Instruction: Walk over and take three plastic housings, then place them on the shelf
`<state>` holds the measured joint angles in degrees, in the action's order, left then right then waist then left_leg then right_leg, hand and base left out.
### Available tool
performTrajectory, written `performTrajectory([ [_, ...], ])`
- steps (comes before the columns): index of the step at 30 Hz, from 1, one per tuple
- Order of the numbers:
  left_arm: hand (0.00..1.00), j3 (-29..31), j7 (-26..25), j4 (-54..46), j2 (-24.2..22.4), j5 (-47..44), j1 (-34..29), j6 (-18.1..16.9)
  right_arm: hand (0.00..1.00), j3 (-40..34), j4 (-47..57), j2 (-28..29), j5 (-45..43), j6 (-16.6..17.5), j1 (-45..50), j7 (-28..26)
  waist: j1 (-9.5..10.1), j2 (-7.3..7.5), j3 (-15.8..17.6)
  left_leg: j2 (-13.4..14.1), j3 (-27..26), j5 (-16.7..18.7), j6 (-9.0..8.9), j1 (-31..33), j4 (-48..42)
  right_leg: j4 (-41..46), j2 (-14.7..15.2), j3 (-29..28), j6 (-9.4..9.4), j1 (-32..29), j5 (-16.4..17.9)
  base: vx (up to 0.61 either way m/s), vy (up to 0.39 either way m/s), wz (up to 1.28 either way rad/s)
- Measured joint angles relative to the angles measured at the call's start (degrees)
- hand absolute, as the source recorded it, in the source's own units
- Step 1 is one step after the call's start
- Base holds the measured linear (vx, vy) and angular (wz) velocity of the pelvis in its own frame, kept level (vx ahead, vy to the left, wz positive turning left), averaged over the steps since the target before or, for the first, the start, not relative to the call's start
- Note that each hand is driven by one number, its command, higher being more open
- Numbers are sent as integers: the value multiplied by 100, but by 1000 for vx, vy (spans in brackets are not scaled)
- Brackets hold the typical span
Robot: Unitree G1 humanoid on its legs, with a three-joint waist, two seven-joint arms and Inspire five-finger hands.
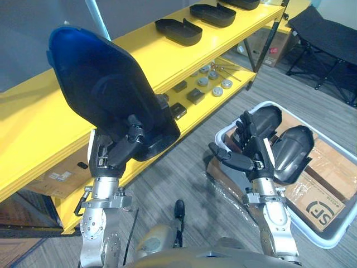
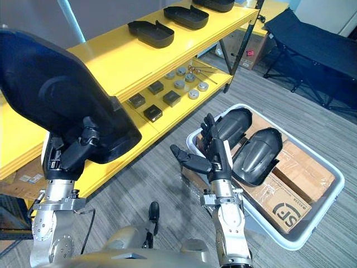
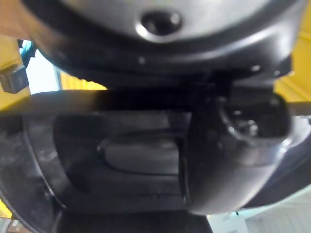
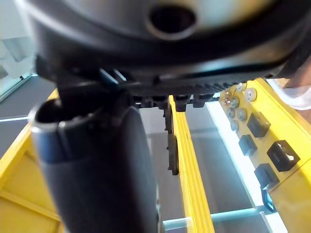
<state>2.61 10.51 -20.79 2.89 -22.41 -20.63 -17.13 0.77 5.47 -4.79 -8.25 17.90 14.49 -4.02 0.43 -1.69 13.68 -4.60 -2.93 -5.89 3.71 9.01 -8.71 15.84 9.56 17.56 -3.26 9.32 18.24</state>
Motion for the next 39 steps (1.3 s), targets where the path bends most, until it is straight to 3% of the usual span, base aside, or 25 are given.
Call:
performTrajectory([
  [1, 0, 5, 7, 39, 3, 0, -17, 11, 100, -3, 0, 2, -1, 1, 7, 20, -3, -23, -12, 0, -1, 179, -108, 6, -95, 11, 2, 2, -19, 26, 18, 32, 29, -7],
  [4, 0, 13, 114, 72, 2, -4, -19, 154, 100, -3, 1, 65, 0, 27, -6, 184, 0, 26, -28, -123, -15, 345, -38, 95, -256, -28, 124, 17, -49, 46, 46, 87, 77, 6],
  [6, 0, 34, 219, 71, 2, -4, -26, 323, 100, -4, 1, 134, 0, 27, -1, 261, 93, 164, 10, -217, -74, 687, 70, 216, -610, 51, 251, 13, -46, 105, 109, 174, 103, -3],
  [8, 0, 46, 225, 94, -32, -3, -25, 488, 100, 0, 1, 122, 17, 36, -35, 334, 75, 165, 11, -265, -71, 926, 174, 228, -849, 932, 357, -96, -39, -165, 1, 187, 102, 9],
  [9, 0, 53, 269, 95, -8, -1, -28, 538, 100, -7, 1, 137, 70, 46, -27, 376, 31, 164, 14, -305, -24, 1035, 243, 134, -927, 1873, 473, -248, 264, -531, -182, 190, 136, 24],
  [10, 0, 74, 320, 93, 20, -1, -38, 547, 100, -26, 1, 161, 111, 54, -19, 441, 42, 174, 18, -332, 34, 1112, 306, -42, -873, 2758, 546, -443, 564, -899, -612, 245, 154, 22],
  [12, 0, 108, 331, 88, 49, -2, -38, 550, 100, -32, 1, 209, 114, 110, -11, 487, -12, 149, 13, -330, 149, 1186, 368, -257, -789, 3197, 499, -649, 459, -1221, -450, 229, 91, 20],
  [14, 0, 212, 330, 54, 45, -26, -31, 549, 100, -25, 63, 258, 112, 268, -21, 486, -20, 124, 5, -327, 272, 1181, 335, -490, -589, 2517, 285, -726, 197, -1486, -134, 212, 76, 17],
  [15, 0, 227, 325, 52, 46, -41, -29, 549, 100, -27, 121, 255, 112, 270, -23, 467, -16, 110, 8, -324, 294, 1182, 335, -536, -530, 2254, 202, -749, 169, -1576, -114, 195, 64, 8],
  [17, 0, 245, 233, 53, 44, -54, -11, 550, 100, -132, 350, 244, 111, 293, -18, 424, -67, -17, 44, -277, 474, 1237, 350, -689, -402, 1395, -266, -1067, 37, -2102, -224, 232, 44, 29],
  [19, 0, 207, 210, 56, 47, -42, -13, 550, 100, -227, 374, 238, 108, 354, 11, 423, -87, -51, 48, -280, 587, 1261, 333, -816, -366, 1092, -421, -1297, -117, -2286, -336, 219, -12, 47],
  [22, 0, -23, 175, 56, 45, -40, -26, 543, 100, -298, 607, 223, 86, 443, 293, 422, -132, -21, 4, -388, 1079, 1341, 205, -1222, -404, 554, -538, -1604, -85, -2264, -808, 304, -79, 92],
  [24, 0, -116, 159, 53, 40, -40, -28, 502, 100, -243, 938, 213, 76, 482, 392, 407, -189, 105, -115, -509, 1395, 1461, 75, -1316, -415, 455, -458, -1638, -14, -2136, -1027, 341, -158, 112],
  [25, 0, -128, 142, 21, 41, -40, -44, 491, 100, -172, 1180, 192, 92, 534, 408, 395, -186, 198, -175, -534, 1406, 1769, 64, -1329, -519, 374, -382, -1571, 121, -1937, -1289, 227, -150, 77],
  [26, 0, -121, 133, -15, 45, -41, -80, 484, 100, -125, 1284, 179, 99, 566, 412, 377, -168, 278, -206, -496, 1198, 2062, 194, -1305, -681, 347, -275, -1504, 104, -1794, -1449, 316, -261, 83],
  [27, 0, -135, 65, 12, -54, -40, -202, 465, 100, -54, 1333, 25, 45, 630, 313, 288, -151, 109, -238, 105, 450, 2497, -26, -1148, -1220, 404, -401, -1173, 89, -1624, -1348, 240, -248, 82],
  [28, 0, -173, 4, 27, -99, -25, -297, 462, 100, -48, 1393, -130, -92, 680, 284, 192, -170, 27, -273, 441, 169, 2563, -204, -1097, -1518, 434, -493, -968, 163, -1488, -1192, 238, -236, 70],
  [32, 0, -95, -192, 92, -119, 23, -379, 464, 100, -247, 1368, -403, -457, 617, 126, -74, -40, -11, -233, 652, 144, 2548, -373, -811, -2664, 35, -599, -751, 238, -827, -1086, 200, -124, 42],
  [33, 0, -41, -207, 155, -101, 67, -375, 463, 100, -344, 1272, -399, -556, 595, 58, -169, -17, 8, -221, 767, 15, 2631, -329, -770, -2782, -67, -557, -706, 235, -648, -1089, 139, -7, 30],
  [34, 0, -13, -211, 282, -64, 123, -290, 463, 100, -536, 1176, -384, -589, 592, 20, -203, -35, 31, -213, 960, -158, 2701, -394, -737, -2584, -139, -444, -598, 230, -469, -1088, 124, 19, 43],
  [36, 0, -4, -196, 418, -74, 279, -107, 464, 100, -882, 1055, -402, -619, 589, 34, -205, -107, 24, -216, 1232, -403, 2515, -534, -657, -1851, -194, -226, -444, 92, -346, -1032, 57, 91, 52],
  [37, 0, -13, -151, 484, -68, 304, 23, 464, 100, -1127, 1000, -416, -621, 585, 69, -185, -217, -106, -249, 1337, -580, 1773, -738, -658, -1494, -121, -130, -387, -127, -317, -935, 32, 183, 40],
  [38, 0, -6, -154, 547, -54, 304, 116, 463, 100, -1251, 918, -387, -628, 552, 86, -154, -256, -34, -253, 1066, -629, 1721, -636, -772, -1280, -56, 79, -490, -161, -349, -904, 38, 214, 25],
  [39, 0, 5, -154, 545, -51, 305, 143, 462, 100, -1287, 916, -390, -620, 528, 88, -154, -260, -11, -273, 975, -675, 1690, -597, -793, -1169, -78, 153, -555, -169, -373, -909, 45, 251, -1],
])
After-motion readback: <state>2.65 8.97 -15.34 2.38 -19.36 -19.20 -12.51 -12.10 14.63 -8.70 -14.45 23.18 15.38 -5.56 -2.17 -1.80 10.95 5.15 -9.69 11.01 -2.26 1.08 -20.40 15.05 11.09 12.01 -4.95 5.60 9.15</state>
